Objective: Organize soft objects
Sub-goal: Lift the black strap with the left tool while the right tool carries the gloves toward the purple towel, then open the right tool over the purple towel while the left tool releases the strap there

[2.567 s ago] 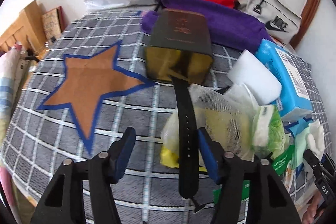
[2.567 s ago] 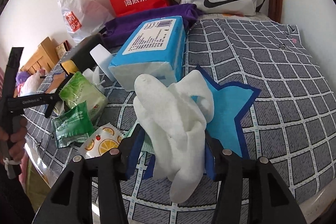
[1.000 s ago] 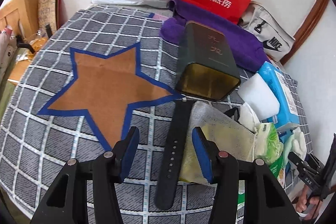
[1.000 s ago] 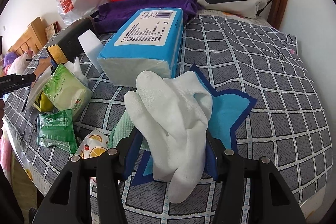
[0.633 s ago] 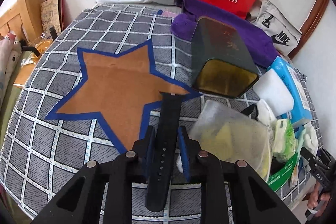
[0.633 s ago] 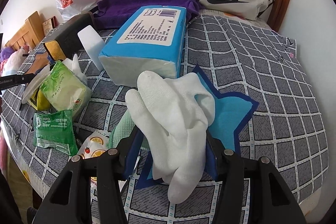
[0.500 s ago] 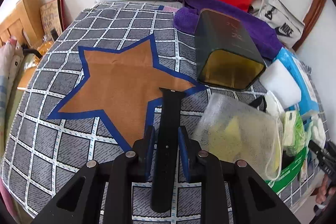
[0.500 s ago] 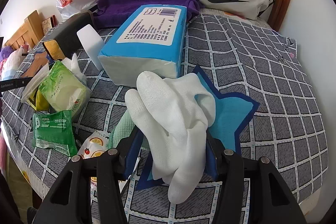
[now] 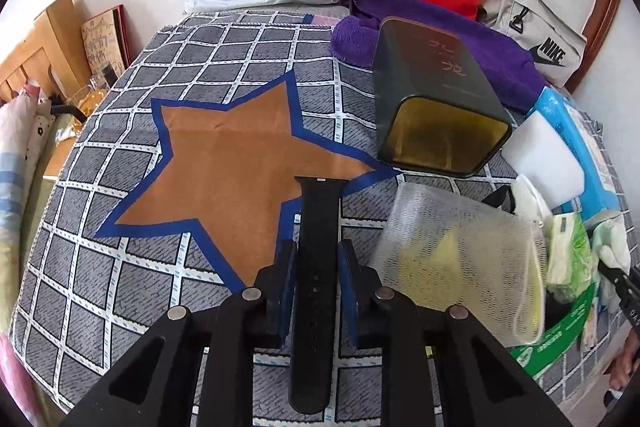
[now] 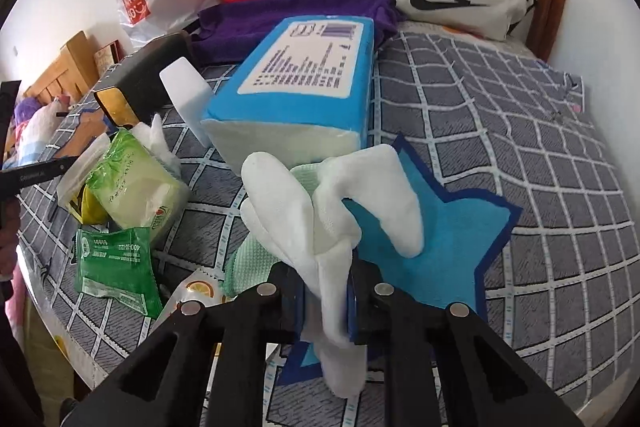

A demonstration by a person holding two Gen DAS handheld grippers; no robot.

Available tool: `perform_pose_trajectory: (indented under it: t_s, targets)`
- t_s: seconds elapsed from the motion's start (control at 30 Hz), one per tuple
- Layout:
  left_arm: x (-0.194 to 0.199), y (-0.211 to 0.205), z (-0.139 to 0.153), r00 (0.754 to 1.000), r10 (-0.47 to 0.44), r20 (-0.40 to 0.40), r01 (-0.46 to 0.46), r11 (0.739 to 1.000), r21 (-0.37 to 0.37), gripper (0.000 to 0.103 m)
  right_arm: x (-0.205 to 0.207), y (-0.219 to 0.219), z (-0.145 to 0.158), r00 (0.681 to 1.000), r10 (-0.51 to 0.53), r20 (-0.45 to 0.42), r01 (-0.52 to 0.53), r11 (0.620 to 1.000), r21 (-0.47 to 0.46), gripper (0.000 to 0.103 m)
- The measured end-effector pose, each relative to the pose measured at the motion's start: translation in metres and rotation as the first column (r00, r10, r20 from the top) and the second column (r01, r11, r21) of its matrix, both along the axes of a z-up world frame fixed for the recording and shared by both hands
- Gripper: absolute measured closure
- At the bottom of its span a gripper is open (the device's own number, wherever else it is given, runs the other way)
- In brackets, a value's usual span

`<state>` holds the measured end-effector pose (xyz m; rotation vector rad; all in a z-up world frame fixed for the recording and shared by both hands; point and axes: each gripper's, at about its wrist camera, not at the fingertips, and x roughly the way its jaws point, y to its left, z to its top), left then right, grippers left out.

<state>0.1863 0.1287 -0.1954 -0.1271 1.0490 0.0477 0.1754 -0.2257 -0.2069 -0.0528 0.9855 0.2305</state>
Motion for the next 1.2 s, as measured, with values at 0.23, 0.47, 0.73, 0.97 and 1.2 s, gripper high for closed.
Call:
perform_pose_trajectory:
  t_s: [0.23,0.47,0.73,0.97,1.2]
  targets:
    - [-0.015,0.003,0.029,0.998,0.021,0.052,-0.019,0.999,-0.037,0.083,-0.014,-0.002,0.033,0.998,0.034,0.054,-0.036,0.999,0.039,0.088]
    - [-0.016,0.004,0.063,0.994,0.03,0.109,-0.024,0.998,-0.051,0.083,-0.02,-0.001,0.078,0.988,0.056,0.143,-0.07,0.993,0.095,0.088]
    - [-0.002,-0.001,0.091,0.988,0.032,0.153,-0.02,0.997,-0.081,0.083,-0.001,-0.002,0.107,0.981,0.042,0.189,-0.065,0.991,0.12,0.088]
    - [0.029,-0.011,0.107,0.986,0.023,0.163,-0.01,0.997,-0.083,0.083,0.029,0.001,0.121,0.981,0.025,0.195,-0.051,0.99,0.132,0.088]
    - [0.066,-0.012,0.117,0.985,0.029,0.168,-0.011,0.994,-0.111,0.083,0.069,0.005,0.128,0.981,0.015,0.193,-0.041,0.991,0.131,0.088]
